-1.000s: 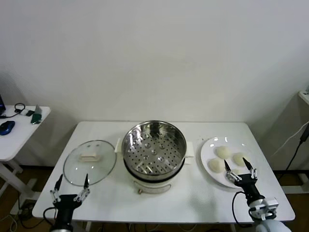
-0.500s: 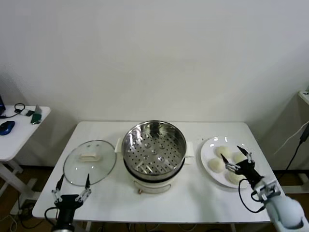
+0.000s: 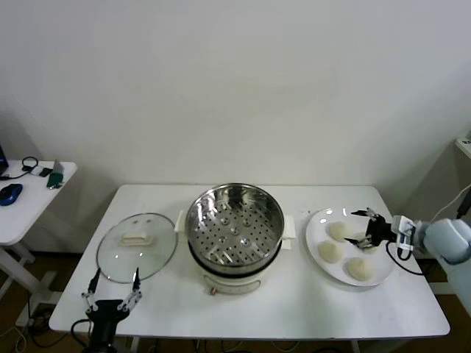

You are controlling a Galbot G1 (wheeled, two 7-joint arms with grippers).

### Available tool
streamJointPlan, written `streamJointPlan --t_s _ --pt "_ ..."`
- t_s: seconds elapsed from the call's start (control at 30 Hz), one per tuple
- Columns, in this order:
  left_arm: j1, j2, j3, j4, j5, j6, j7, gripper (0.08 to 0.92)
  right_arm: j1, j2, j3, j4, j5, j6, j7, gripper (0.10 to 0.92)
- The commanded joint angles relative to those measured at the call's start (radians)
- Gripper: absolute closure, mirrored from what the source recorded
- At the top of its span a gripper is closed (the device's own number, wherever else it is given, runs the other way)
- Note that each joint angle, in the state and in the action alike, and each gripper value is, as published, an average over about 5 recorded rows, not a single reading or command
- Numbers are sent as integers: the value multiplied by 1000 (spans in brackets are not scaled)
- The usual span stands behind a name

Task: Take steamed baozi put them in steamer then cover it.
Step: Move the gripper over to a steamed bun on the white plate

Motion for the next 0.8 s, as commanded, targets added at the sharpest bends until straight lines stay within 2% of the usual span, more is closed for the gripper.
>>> streamJointPlan --t_s 0.03,0.37,0.8 --pt "-8 -1 -3 8 -3 6 -9 177 551 -18 -590 -242 -109 27 -189 203" --pt "-30 3 -17 11 -7 39 -18 177 621 217 -689 -508 -161 77 -213 203" --pt "-52 5 -23 15 -2 64 -21 177 588 363 -665 -670 -184 100 -199 203"
